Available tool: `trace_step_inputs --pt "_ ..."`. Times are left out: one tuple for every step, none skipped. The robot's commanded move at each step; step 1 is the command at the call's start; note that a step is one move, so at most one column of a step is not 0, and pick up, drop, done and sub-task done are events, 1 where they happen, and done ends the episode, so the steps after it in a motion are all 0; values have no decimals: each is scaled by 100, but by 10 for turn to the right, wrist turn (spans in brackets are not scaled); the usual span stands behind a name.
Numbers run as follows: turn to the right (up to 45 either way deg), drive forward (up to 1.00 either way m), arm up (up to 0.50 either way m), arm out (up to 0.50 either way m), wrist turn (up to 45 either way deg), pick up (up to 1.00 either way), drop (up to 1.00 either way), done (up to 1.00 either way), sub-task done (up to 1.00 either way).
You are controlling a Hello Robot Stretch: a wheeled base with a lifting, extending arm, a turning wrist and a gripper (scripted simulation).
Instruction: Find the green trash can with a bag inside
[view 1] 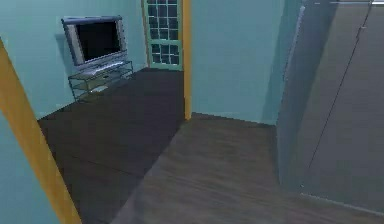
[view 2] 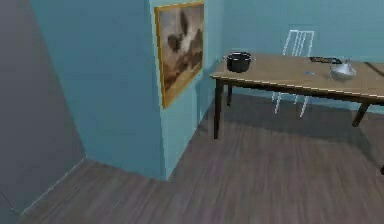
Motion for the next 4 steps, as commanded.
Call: trace_step_inputs --pt "0 75 0 0 0 0 0 0 0" --pt "-270 0 0 0 0 0 0 0 0" --pt "0 100 0 0 0 0 0 0 0" --pt "-30 0 0 0 0 0 0 0 0"
